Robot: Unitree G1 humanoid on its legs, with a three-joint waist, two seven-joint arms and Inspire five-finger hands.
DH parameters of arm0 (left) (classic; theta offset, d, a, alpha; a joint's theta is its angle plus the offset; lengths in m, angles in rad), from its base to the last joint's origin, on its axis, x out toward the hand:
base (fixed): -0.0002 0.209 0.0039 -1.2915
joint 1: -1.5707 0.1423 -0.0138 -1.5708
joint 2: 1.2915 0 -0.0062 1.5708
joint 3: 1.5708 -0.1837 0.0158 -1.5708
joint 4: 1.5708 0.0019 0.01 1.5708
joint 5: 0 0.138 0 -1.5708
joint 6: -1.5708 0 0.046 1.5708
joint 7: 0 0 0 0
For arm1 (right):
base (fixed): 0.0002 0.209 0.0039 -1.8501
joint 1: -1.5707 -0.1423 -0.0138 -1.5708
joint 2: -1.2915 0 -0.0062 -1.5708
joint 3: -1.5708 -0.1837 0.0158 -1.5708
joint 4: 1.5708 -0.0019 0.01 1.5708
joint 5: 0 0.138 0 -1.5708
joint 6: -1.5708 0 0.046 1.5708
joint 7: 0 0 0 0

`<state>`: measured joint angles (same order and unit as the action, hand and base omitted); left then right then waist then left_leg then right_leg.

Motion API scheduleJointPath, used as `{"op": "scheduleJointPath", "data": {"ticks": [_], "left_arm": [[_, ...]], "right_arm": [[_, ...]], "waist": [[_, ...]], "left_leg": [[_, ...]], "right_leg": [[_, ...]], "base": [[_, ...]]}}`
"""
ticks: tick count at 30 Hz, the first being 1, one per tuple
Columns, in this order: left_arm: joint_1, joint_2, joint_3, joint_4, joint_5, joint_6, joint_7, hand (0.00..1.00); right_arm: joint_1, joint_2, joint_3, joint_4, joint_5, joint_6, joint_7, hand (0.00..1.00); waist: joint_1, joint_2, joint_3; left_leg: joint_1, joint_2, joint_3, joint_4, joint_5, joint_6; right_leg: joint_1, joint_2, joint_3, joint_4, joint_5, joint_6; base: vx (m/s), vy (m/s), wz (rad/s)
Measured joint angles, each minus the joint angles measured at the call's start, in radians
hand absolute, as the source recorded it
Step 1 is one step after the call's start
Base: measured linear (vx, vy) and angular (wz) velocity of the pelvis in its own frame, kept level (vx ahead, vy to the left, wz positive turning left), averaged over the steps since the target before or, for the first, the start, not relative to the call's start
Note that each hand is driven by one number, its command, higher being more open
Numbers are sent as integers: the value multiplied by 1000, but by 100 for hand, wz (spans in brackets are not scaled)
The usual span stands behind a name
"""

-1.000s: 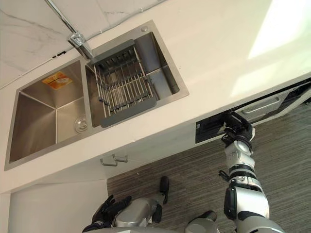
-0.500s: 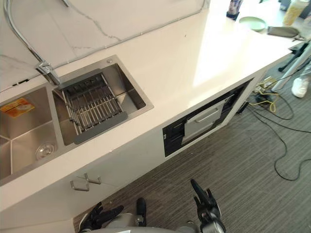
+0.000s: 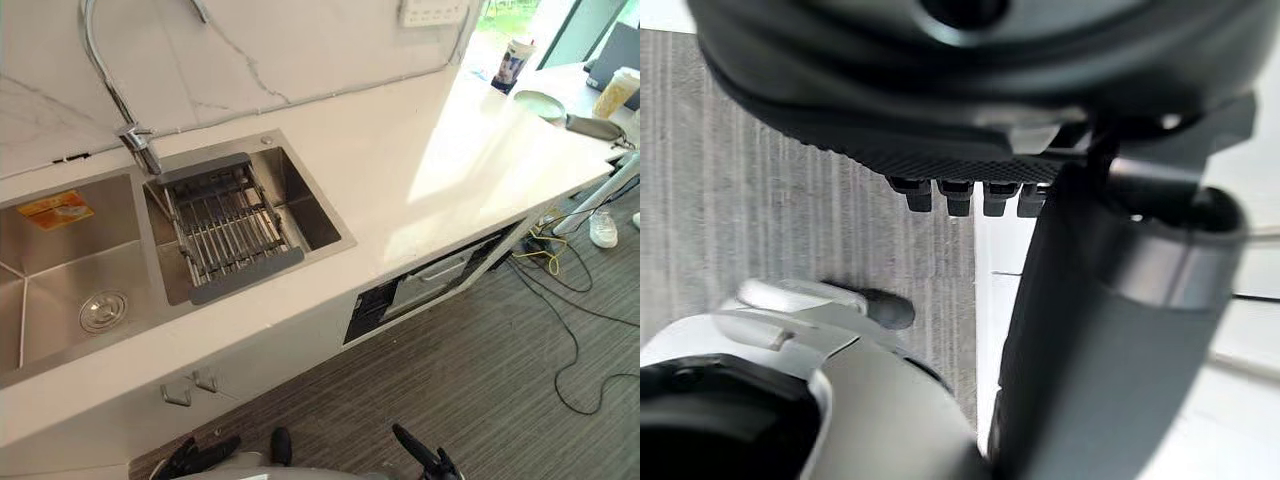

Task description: Walk over to the sink, pick up the cup, carry it to the dishwasher, place the cup inside the dishwasher, then close the dishwasher door

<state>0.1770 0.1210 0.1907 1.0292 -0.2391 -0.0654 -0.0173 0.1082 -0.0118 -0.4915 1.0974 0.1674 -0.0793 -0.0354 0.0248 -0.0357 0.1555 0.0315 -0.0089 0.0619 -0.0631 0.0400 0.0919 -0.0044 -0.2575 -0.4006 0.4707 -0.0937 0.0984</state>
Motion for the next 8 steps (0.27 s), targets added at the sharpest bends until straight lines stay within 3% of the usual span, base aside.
{"op": "scheduleJointPath", "data": {"ticks": [1, 2, 3, 6, 7, 8], "left_arm": [[-6, 0, 0, 0, -6, 6, 8, 100], [-12, -1, 6, 2, -15, 13, 21, 100], [-14, -7, 22, 6, -12, 19, 33, 100], [-12, -26, 76, 8, 28, 18, 54, 100], [-11, -29, 82, 7, 30, 17, 57, 100], [-8, -36, 102, 3, 31, 16, 60, 100]], "right_arm": [[2, 6, 1, -2, -20, -3, -10, 100], [7, 14, 8, -7, -36, -13, -30, 100], [16, 14, 23, -12, -35, -25, -49, 100], [23, 17, 29, -29, -35, -43, -61, 100], [24, 18, 29, -32, -35, -42, -61, 100], [31, 25, 29, -49, -35, -42, -60, 100]], "waist": [[-4, 1, 1], [-17, 1, 1], [-19, 1, 1], [-18, -1, -1], [-18, -6, -3], [-13, -11, -9]], "left_leg": [[3, 4, -24, 0, -1, 2], [12, 5, -71, -2, -5, 3], [26, -1, -100, -3, -9, -2], [58, -36, -145, -6, -24, -13], [64, -42, -151, -6, -28, -19], [73, -53, -156, -2, -42, -30]], "right_leg": [[-11, 46, 35, -13, -33, 2], [-33, 124, 100, -67, -72, -3], [-58, 178, 150, -131, -80, -7], [-125, 207, 242, -229, -50, -27], [-130, 203, 248, -242, -24, -31], [-128, 193, 250, -270, 45, -35]], "base": [[152, 27, 114], [140, 19, 113], [144, 14, 106], [196, -18, 69], [262, -47, 50], [148, -28, 25]]}}
